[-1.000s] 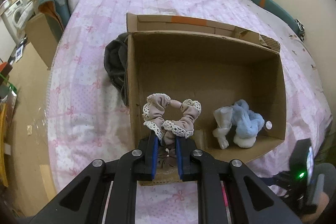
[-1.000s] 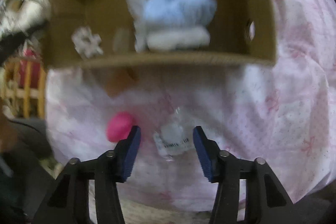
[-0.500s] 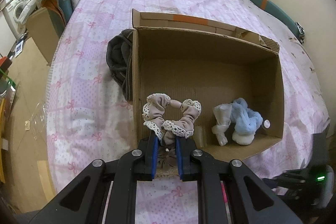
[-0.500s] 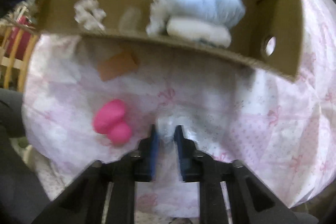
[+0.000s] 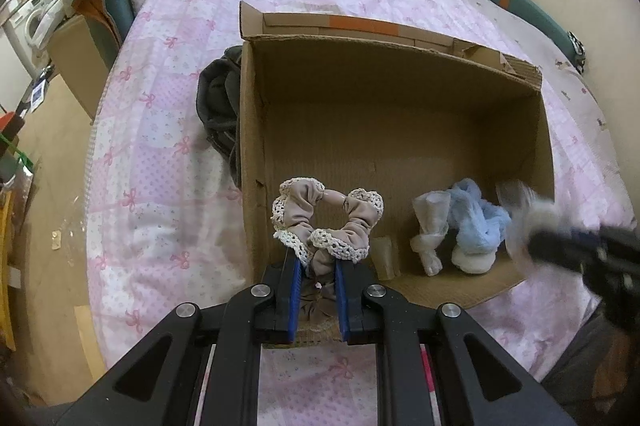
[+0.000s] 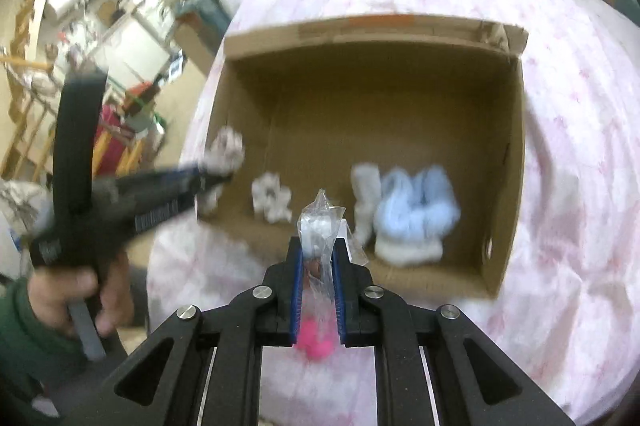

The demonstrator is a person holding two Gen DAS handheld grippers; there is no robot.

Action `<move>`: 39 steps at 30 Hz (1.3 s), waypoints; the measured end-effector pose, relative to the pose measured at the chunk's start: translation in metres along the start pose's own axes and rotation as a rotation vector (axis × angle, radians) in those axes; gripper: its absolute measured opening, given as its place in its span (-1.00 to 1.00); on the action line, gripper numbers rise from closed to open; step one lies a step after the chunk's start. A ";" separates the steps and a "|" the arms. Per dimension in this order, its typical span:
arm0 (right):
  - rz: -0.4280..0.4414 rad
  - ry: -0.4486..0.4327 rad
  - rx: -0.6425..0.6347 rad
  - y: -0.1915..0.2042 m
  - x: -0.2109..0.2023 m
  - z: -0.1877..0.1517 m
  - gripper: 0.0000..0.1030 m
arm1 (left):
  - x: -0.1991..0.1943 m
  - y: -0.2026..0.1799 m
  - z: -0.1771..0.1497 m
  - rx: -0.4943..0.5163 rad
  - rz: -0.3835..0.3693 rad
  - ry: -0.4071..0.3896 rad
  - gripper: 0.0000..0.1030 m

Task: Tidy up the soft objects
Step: 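Open both tools over the box to drop the scrunchie and bag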

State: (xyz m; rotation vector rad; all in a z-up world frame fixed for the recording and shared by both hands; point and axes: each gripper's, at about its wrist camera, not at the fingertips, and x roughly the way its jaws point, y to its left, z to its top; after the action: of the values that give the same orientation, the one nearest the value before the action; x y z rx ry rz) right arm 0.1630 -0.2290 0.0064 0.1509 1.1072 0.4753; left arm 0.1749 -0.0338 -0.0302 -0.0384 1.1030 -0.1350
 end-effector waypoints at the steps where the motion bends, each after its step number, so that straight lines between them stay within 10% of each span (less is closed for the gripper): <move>1: -0.003 -0.012 0.001 -0.001 0.003 0.005 -0.72 | 0.001 -0.001 0.000 0.003 0.006 0.001 -0.74; 26: -0.002 -0.002 0.074 -0.026 0.062 -0.003 -0.71 | 0.008 -0.008 -0.001 0.045 0.019 -0.029 -0.69; 35: 0.051 -0.028 0.113 -0.034 0.050 -0.006 -0.69 | 0.002 -0.008 -0.004 0.035 0.007 -0.030 0.02; 39: 0.065 -0.040 0.134 -0.038 0.044 -0.007 -0.35 | -0.005 -0.006 -0.006 0.029 -0.006 -0.039 0.06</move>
State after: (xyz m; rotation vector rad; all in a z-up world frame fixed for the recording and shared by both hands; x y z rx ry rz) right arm 0.1833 -0.2441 -0.0465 0.3131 1.0969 0.4542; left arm 0.1674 -0.0389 -0.0281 -0.0185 1.0618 -0.1547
